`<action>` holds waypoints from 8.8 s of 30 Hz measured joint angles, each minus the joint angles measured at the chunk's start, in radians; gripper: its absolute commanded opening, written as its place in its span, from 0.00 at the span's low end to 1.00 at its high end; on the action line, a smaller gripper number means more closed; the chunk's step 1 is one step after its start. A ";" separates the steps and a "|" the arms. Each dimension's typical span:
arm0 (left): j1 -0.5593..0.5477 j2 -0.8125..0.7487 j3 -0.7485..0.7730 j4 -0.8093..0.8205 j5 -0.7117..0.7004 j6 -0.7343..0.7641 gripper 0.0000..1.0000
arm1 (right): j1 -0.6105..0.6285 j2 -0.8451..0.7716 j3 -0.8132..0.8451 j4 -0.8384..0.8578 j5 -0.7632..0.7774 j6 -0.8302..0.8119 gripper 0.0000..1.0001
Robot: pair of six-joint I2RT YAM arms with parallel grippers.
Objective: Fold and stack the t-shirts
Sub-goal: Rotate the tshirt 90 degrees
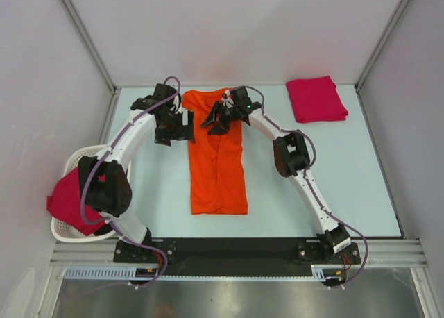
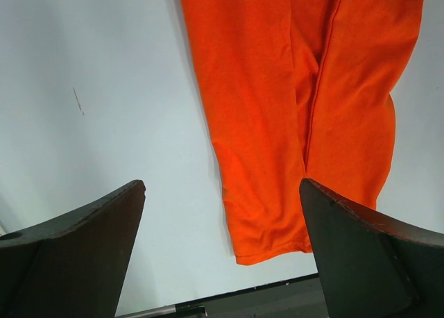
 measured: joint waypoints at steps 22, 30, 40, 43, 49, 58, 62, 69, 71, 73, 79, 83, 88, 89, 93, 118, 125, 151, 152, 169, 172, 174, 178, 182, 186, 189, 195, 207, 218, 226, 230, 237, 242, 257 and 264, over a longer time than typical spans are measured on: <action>0.000 0.014 0.000 -0.003 0.009 0.002 1.00 | 0.013 0.010 -0.028 0.014 0.048 -0.011 0.00; -0.052 0.156 -0.019 -0.030 -0.012 0.002 1.00 | -0.015 -0.053 -0.063 -0.001 0.061 -0.043 0.00; -0.080 0.177 -0.019 -0.043 -0.012 0.002 0.99 | -0.025 -0.135 -0.113 0.002 0.087 -0.075 0.00; -0.080 0.194 0.007 -0.070 -0.025 0.002 1.00 | -0.026 -0.134 -0.126 -0.031 0.089 -0.084 0.22; -0.084 0.212 0.134 -0.134 -0.058 0.001 0.89 | -0.031 -0.117 -0.132 -0.111 0.073 -0.118 0.55; -0.174 0.146 0.048 -0.061 -0.020 -0.008 0.00 | -0.044 -0.291 -0.281 -0.271 0.122 -0.291 0.44; -0.208 0.131 -0.086 -0.035 -0.015 -0.008 0.00 | -0.049 -0.476 -0.381 -0.331 0.152 -0.383 0.32; -0.217 0.102 -0.259 0.015 -0.008 -0.011 0.00 | -0.047 -0.632 -0.546 -0.347 0.164 -0.455 0.25; -0.220 0.096 -0.283 0.034 -0.003 -0.018 0.00 | -0.044 -0.610 -0.569 -0.357 0.171 -0.462 0.25; -0.226 0.094 -0.302 0.056 0.010 -0.021 0.00 | -0.043 -0.578 -0.575 -0.367 0.177 -0.467 0.25; -0.269 0.108 -0.332 0.082 0.031 -0.029 0.00 | -0.049 -0.508 -0.544 -0.404 0.181 -0.483 0.25; -0.294 0.139 -0.341 0.076 0.032 -0.043 0.00 | -0.063 -0.499 -0.489 -0.427 0.181 -0.492 0.26; -0.296 0.153 -0.341 0.052 0.035 -0.055 0.00 | -0.090 -0.499 -0.450 -0.429 0.180 -0.494 0.27; -0.297 0.153 -0.341 0.051 0.035 -0.060 0.00 | -0.097 -0.499 -0.450 -0.431 0.181 -0.494 0.27; -0.296 0.151 -0.353 0.047 0.042 -0.069 0.00 | -0.117 -0.499 -0.449 -0.446 0.181 -0.497 0.27; -0.356 0.029 -0.330 -0.045 -0.048 -0.121 1.00 | -0.101 -0.528 -0.535 -0.528 0.155 -0.575 0.53; -0.312 -0.174 -0.101 -0.037 -0.139 -0.121 1.00 | -0.127 -0.583 -0.560 -0.521 0.119 -0.571 1.00; 0.083 0.637 0.806 0.049 0.199 -0.178 1.00 | -0.298 -0.197 -0.101 -0.215 0.058 -0.273 0.92; 0.093 0.652 0.790 0.048 0.216 -0.182 1.00 | -0.300 -0.197 -0.127 -0.210 0.047 -0.270 0.92; 0.226 0.571 0.309 0.203 0.375 -0.242 0.97 | -0.304 -0.287 -0.483 -0.090 -0.098 -0.258 0.72; 0.225 0.571 0.294 0.199 0.384 -0.239 0.96 | -0.300 -0.286 -0.484 -0.091 -0.097 -0.258 0.73; 0.225 0.563 0.275 0.203 0.396 -0.236 0.96 | -0.294 -0.286 -0.486 -0.093 -0.100 -0.259 0.73; 0.224 0.502 0.166 0.219 0.409 -0.233 0.95 | -0.275 -0.289 -0.510 -0.098 -0.129 -0.265 0.75; 0.224 0.420 0.034 0.217 0.406 -0.217 0.97 | -0.251 -0.347 -0.631 -0.106 -0.166 -0.286 0.75; 0.224 0.323 -0.118 0.216 0.401 -0.198 0.97 | -0.238 -0.425 -0.764 -0.147 -0.175 -0.335 0.76; 0.224 0.245 -0.242 0.202 0.410 -0.179 0.97 | -0.234 -0.507 -0.903 -0.173 -0.169 -0.387 0.76; 0.221 0.151 -0.398 0.172 0.448 -0.143 0.95 | -0.218 -0.643 -1.117 -0.209 -0.143 -0.457 0.77; 0.137 0.153 -0.502 0.122 0.554 -0.120 0.53 | -0.100 -0.664 -1.161 -0.201 -0.142 -0.465 0.54; 0.092 0.209 -0.513 0.138 0.565 -0.096 0.00 | -0.068 -0.626 -1.155 -0.162 -0.177 -0.500 0.00; 0.084 0.199 -0.533 0.149 0.570 -0.094 0.00 | -0.062 -0.624 -1.155 -0.188 -0.184 -0.547 0.00; 0.072 0.177 -0.565 0.157 0.570 -0.092 0.00 | -0.057 -0.624 -1.155 -0.217 -0.190 -0.575 0.00; 0.057 0.115 -0.650 0.163 0.562 -0.072 0.00 | -0.048 -0.624 -1.155 -0.259 -0.194 -0.617 0.00; 0.040 0.096 -0.668 0.135 0.533 -0.068 0.00 | -0.036 -0.633 -1.168 -0.282 -0.194 -0.640 0.00; -0.002 0.074 -0.674 0.080 0.458 -0.066 0.59 | 0.001 -0.673 -1.231 -0.320 -0.194 -0.689 0.41; -0.011 -0.004 -0.693 -0.035 0.373 -0.085 0.99 | 0.009 -0.681 -1.185 -0.452 -0.163 -0.705 0.78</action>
